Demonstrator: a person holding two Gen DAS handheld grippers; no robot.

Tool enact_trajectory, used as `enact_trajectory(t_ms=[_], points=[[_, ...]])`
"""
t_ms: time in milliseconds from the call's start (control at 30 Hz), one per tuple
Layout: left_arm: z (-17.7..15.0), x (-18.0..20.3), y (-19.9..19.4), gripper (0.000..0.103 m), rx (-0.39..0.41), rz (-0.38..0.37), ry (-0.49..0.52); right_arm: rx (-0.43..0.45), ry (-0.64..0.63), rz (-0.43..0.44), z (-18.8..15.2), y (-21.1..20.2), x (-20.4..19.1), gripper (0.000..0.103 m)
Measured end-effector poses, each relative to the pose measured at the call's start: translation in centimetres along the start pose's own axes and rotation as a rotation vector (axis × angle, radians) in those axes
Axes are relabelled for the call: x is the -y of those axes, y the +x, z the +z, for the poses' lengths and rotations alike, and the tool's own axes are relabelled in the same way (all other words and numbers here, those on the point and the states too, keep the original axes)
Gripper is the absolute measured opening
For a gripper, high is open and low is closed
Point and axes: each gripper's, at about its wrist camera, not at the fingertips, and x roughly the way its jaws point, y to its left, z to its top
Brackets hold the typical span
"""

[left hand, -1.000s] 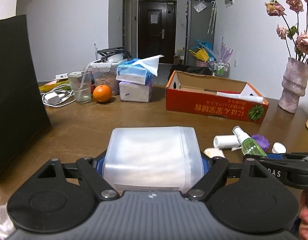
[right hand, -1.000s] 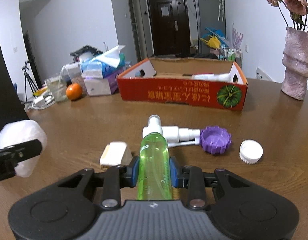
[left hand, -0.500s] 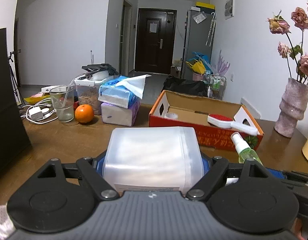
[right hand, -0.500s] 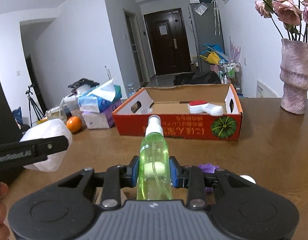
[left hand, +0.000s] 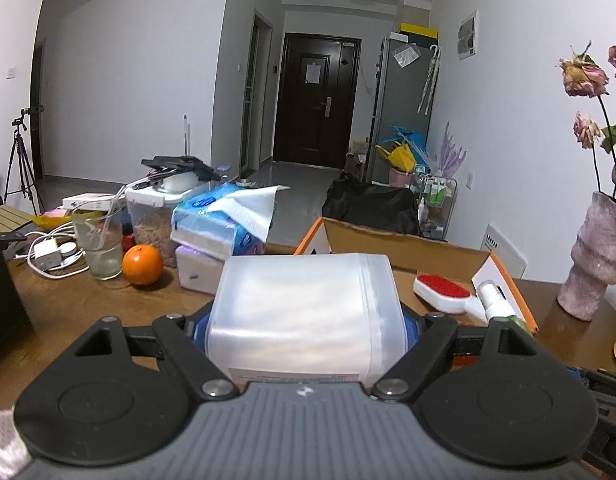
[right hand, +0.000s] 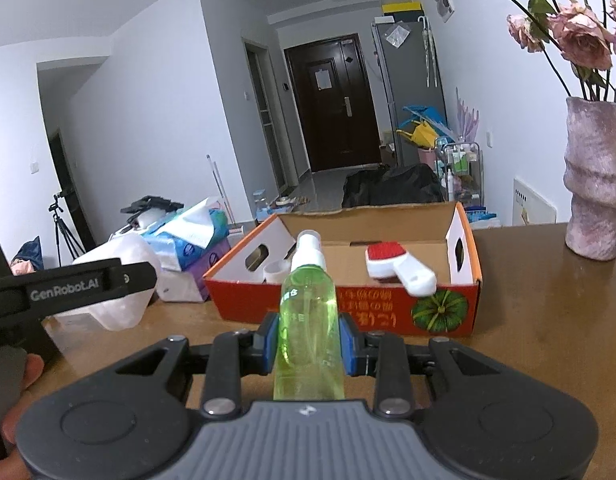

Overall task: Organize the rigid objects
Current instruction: 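Carry the plastic box with left tool while right tool carries bottle to cardboard box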

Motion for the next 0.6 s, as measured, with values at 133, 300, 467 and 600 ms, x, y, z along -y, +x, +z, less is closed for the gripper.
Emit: enact_trajectory(t_ms=[133, 300, 467, 600], points=[[1.0, 0.3, 1.7, 0.083, 0.008, 0.002, -0.009, 0.013, -0.001, -0.005, 1.0, 1.1, 0.6, 0.030], [2.0, 0.9, 4.0, 0.083, 0.011, 0.004, -0.009, 0.028, 0.003, -0.012, 2.2, 2.8, 1.1, 0.030], [2.6, 2.1, 6.7, 0.083, 0.008, 0.009, 0.014, 0.027, 0.004, -0.013, 3.3, 4.8, 1.4, 0.030], [3.0, 3.0, 9.2, 0.083, -0.006, 0.008, 0.032, 0.028, 0.009, -0.015, 4.1, 6.5, 1.7, 0.030]])
